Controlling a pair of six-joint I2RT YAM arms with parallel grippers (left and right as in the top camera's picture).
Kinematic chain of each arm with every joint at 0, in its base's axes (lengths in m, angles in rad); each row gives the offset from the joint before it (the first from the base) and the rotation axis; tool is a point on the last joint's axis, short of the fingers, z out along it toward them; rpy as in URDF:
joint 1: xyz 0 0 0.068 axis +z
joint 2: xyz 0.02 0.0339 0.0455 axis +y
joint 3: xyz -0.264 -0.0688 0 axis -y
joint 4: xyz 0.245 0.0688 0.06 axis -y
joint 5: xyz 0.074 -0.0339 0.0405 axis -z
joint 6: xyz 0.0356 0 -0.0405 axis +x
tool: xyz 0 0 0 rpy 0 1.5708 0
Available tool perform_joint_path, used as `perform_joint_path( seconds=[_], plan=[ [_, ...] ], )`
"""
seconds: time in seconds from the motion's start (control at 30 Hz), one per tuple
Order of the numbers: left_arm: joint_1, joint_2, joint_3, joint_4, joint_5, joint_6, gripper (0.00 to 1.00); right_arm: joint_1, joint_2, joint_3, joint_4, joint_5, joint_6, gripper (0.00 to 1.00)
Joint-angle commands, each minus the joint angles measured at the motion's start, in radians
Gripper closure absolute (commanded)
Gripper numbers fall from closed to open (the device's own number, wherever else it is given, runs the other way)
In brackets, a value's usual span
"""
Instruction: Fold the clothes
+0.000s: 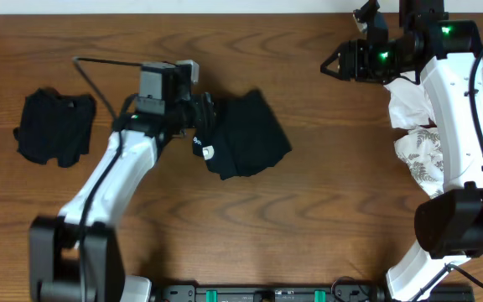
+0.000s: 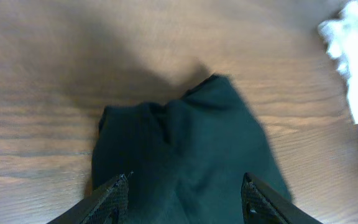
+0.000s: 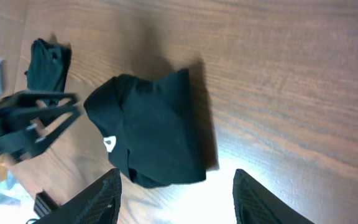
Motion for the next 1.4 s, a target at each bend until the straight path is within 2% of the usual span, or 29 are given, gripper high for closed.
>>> perform_joint_path(
  seconds=[0.0,0.13,0.53,0.7,0.87,0.93,1.0,1.13,1.23,1.37],
  plan=[
    [0.012,0.092,0.011,0.011,-0.011,-0.017,0.41,-0.001,0.005,-0.002,-0.027,0.019,-0.032,0.45],
    [0.034,0.171,0.011,0.015,-0.100,-0.018,0.41,-0.001,0.005,-0.003,-0.059,0.063,-0.032,0.45],
    [0.046,0.290,0.012,0.046,-0.100,-0.016,0.40,0.005,0.005,-0.003,-0.078,0.076,-0.032,0.47],
    [0.062,0.214,0.027,0.070,-0.099,-0.010,0.36,0.005,0.005,-0.003,-0.084,0.077,-0.032,0.47],
    [0.077,0.035,0.044,0.091,-0.099,0.001,0.33,0.005,0.005,-0.003,-0.082,0.106,-0.032,0.47],
    [0.076,-0.024,0.044,0.098,-0.090,-0.043,0.31,0.005,0.005,-0.003,-0.082,0.107,-0.040,0.47],
    [0.069,-0.056,0.043,0.111,0.011,-0.104,0.31,0.004,0.005,-0.003,-0.082,0.106,-0.050,0.47],
    [0.029,-0.020,0.042,0.164,0.230,-0.108,0.31,0.003,0.005,-0.003,-0.082,0.107,-0.065,0.48],
    [-0.009,0.064,0.039,0.230,0.331,-0.119,0.31,0.002,0.005,-0.003,-0.082,0.110,-0.065,0.48],
    [-0.044,0.219,0.039,0.394,0.505,-0.203,0.31,0.003,0.005,-0.003,-0.083,0.110,-0.065,0.48]
  ],
)
